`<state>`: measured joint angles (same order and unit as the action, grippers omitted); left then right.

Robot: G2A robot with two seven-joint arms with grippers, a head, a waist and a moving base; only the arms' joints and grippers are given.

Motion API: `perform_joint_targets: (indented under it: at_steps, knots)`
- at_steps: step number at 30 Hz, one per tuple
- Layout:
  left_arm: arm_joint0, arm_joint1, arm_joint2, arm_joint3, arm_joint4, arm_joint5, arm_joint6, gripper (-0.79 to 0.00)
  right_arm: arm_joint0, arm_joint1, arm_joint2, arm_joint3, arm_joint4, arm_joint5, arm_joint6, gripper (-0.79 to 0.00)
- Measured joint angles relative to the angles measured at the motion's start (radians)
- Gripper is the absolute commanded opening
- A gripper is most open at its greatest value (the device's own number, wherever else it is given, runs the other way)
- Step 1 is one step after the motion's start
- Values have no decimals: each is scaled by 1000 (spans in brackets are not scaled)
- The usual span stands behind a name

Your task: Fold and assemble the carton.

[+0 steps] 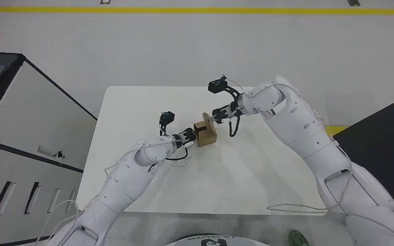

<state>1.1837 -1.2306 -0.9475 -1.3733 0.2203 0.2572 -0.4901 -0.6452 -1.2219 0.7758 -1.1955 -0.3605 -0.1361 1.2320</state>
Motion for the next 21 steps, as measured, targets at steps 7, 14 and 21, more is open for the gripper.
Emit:
perform_joint_targets:
  at_steps: [7,14,21]
  knots:
    - [0,0,0,0,0,0,0,-785,22,-10,-9,5,17,13,0,-619]
    - [0,0,0,0,0,0,0,-785,17,-7,6,-1,27,22,-4,-631]
    - [0,0,0,0,0,0,0,-785,15,-6,3,-13,19,18,8,-625]
